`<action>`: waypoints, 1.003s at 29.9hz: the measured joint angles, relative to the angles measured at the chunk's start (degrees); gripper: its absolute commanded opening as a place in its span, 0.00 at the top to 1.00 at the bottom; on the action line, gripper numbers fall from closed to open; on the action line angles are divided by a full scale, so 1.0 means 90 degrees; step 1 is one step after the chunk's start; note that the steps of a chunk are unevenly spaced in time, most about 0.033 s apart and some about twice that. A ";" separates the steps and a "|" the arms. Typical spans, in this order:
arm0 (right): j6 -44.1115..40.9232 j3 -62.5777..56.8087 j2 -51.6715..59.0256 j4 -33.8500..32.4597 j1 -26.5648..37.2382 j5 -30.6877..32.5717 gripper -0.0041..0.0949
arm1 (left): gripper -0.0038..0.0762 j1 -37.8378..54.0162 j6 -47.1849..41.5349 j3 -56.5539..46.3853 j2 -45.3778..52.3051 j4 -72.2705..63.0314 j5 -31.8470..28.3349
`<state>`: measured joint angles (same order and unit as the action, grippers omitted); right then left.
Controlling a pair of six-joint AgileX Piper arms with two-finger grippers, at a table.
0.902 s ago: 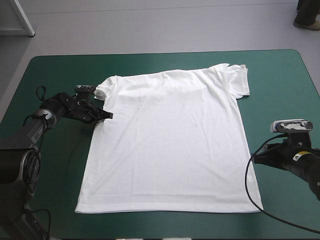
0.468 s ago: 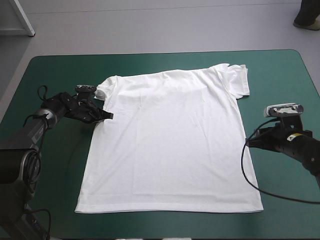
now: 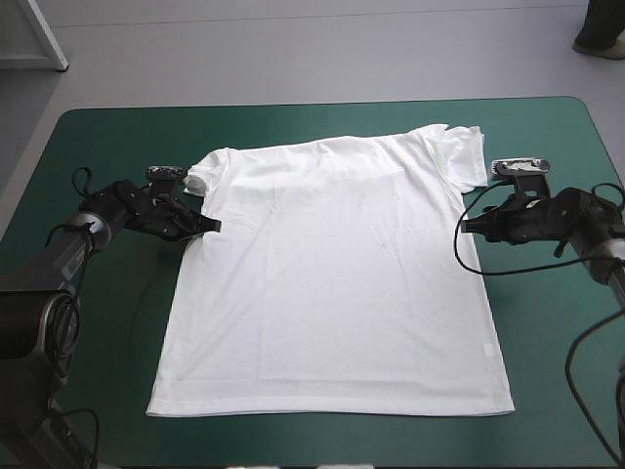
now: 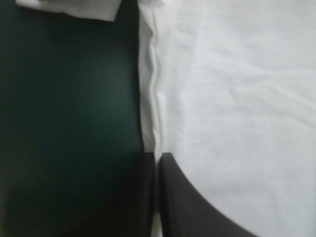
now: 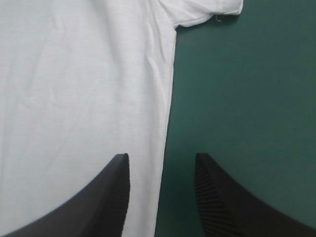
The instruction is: Fold the cloth
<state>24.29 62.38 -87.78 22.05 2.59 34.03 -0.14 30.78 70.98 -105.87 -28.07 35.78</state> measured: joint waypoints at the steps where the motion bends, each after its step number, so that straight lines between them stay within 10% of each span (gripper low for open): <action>1: 0.0030 0.0131 -0.0209 0.0038 0.0000 0.0049 0.54 | 0.93 0.0000 0.0000 0.0000 0.0000 -0.0005 0.0000; 21: 0.0285 0.1542 -0.2250 0.0145 -0.0246 0.0263 0.54 | 0.93 0.0000 0.0006 0.0000 0.0000 -0.0027 0.0071; 30: 0.0435 0.1662 -0.2384 0.0153 -0.0246 0.0513 0.86 | 0.93 0.0000 0.0006 0.0000 0.0000 -0.0027 0.0071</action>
<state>28.21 77.34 -109.24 23.43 0.38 38.65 -0.14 30.84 70.98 -105.87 -28.31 36.43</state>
